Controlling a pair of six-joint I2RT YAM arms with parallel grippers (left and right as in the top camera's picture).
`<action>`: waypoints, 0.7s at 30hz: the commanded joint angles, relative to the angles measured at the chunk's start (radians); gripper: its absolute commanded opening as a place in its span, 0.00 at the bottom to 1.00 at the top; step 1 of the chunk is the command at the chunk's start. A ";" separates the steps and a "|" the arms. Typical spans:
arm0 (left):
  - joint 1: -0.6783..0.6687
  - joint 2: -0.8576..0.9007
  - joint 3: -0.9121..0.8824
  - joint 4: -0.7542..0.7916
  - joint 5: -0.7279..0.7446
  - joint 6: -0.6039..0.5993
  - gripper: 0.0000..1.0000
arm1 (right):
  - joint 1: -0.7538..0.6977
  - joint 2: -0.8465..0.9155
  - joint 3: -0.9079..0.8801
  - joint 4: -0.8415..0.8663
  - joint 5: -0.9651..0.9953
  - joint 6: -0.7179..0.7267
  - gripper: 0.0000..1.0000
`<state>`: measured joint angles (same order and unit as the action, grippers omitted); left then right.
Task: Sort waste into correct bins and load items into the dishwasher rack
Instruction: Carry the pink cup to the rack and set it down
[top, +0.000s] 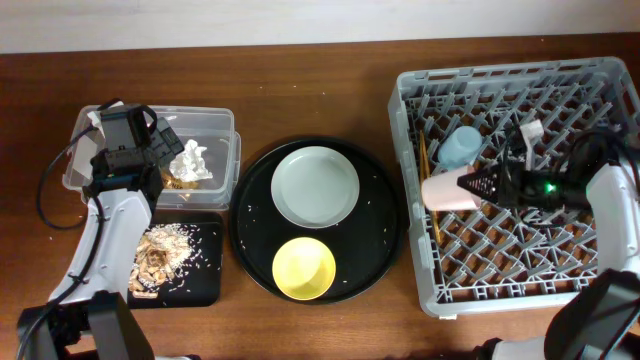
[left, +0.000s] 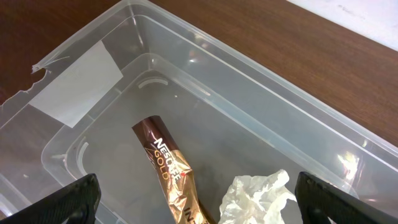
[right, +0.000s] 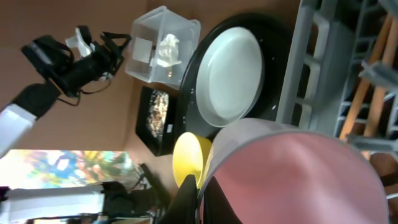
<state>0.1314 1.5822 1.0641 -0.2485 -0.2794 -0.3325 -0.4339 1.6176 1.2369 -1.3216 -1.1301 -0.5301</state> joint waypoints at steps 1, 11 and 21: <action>0.003 0.005 0.007 0.002 0.004 0.005 0.99 | -0.024 0.026 -0.019 0.014 -0.071 -0.039 0.04; 0.003 0.005 0.007 0.001 0.003 0.005 0.99 | -0.072 0.214 -0.067 0.089 -0.001 -0.038 0.04; 0.003 0.005 0.007 0.001 0.003 0.005 0.99 | -0.209 0.214 -0.018 0.072 0.125 0.068 0.22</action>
<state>0.1314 1.5826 1.0641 -0.2485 -0.2794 -0.3325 -0.6254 1.8130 1.1934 -1.2480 -1.0870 -0.4633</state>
